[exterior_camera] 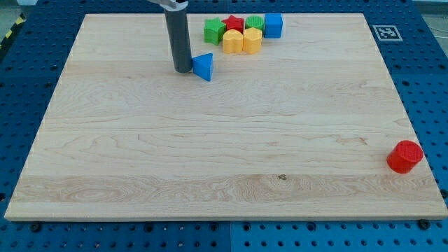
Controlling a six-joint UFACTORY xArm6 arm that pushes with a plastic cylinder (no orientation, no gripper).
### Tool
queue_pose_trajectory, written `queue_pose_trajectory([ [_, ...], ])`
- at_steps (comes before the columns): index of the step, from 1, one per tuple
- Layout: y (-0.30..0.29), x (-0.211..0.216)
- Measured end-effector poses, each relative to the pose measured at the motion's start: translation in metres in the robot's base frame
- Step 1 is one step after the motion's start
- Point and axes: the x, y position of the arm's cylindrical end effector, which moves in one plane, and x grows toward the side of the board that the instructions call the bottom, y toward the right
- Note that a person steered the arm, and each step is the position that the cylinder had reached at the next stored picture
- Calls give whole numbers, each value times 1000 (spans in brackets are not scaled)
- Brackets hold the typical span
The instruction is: Move the blue triangle below the yellow heart
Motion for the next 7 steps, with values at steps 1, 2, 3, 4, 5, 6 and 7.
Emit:
queue_pose_trajectory([
  [1,22,1],
  [2,27,0],
  [3,27,2],
  [4,27,1],
  [5,19,-9],
  [6,54,-9],
  [7,88,-7],
])
